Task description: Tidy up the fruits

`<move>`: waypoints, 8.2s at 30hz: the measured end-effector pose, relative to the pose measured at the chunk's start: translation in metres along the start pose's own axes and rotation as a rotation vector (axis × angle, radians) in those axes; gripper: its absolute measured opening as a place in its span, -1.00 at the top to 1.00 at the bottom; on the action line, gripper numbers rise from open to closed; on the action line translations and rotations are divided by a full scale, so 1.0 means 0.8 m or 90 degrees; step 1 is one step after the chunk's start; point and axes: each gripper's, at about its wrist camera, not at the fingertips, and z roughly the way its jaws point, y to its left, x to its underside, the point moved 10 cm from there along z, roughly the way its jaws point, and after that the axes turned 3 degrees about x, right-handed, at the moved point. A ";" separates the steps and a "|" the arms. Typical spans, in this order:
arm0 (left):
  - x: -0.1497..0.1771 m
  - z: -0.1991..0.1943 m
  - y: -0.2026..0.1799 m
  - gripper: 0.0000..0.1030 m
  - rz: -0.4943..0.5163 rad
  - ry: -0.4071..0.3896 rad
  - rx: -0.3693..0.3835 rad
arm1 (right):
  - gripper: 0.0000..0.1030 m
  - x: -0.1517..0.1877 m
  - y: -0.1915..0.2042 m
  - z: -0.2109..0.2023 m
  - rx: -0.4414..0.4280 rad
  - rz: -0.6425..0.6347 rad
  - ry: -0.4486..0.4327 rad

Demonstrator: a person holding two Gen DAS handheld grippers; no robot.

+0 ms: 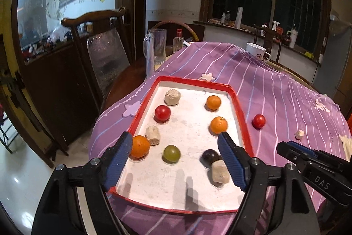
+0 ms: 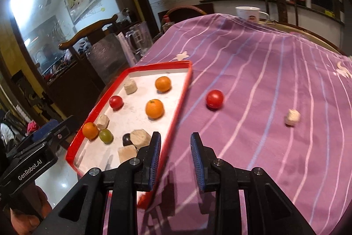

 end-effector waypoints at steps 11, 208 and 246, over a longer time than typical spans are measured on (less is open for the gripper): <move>0.002 -0.026 -0.065 -0.60 0.063 -0.011 0.004 | 0.38 0.011 -0.054 -0.051 0.003 0.056 -0.031; 0.029 -0.008 -0.072 -0.67 0.010 0.035 0.105 | 0.13 0.014 -0.097 -0.066 0.108 0.053 -0.035; 0.045 -0.024 -0.137 -0.68 0.084 0.037 0.030 | -0.25 0.045 -0.114 -0.117 0.136 -0.009 -0.084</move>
